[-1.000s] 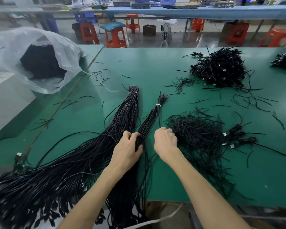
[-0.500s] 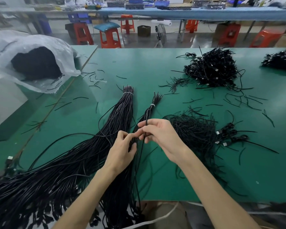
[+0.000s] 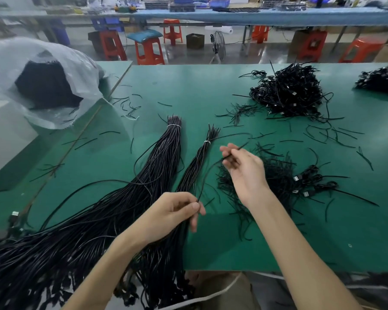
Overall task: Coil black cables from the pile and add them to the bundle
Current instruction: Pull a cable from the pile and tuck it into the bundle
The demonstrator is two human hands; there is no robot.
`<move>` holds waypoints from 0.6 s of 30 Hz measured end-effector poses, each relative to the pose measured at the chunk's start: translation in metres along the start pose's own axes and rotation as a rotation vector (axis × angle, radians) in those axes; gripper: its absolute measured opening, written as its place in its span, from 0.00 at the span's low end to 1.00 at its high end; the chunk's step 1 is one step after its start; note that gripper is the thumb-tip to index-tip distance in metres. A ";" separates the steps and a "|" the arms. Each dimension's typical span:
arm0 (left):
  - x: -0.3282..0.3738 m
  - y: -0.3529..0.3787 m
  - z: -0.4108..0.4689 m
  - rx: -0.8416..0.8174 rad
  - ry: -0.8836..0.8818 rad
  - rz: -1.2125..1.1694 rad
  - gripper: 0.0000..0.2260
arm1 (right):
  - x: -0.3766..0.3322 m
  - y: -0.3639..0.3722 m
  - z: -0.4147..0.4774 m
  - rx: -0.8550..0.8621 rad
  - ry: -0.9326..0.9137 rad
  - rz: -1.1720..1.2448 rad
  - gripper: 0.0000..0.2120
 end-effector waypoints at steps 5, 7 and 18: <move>0.029 0.003 0.029 0.328 0.083 0.172 0.09 | 0.027 -0.019 -0.013 0.020 0.104 -0.292 0.11; 0.037 0.001 0.041 0.404 0.097 0.233 0.09 | 0.032 -0.022 -0.026 -0.048 0.070 -0.459 0.15; 0.007 0.011 0.065 0.108 -0.180 -0.216 0.21 | 0.048 -0.014 -0.068 -0.450 -0.002 -0.527 0.14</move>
Point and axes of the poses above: each hand's wrist, its own z-axis towards the middle knuckle, its own y-axis out of the palm, x = y × z, the point moved 2 cm from there along z, towards the middle knuckle, and after that the axes turned 6 degrees about x, right-handed, at the moved point
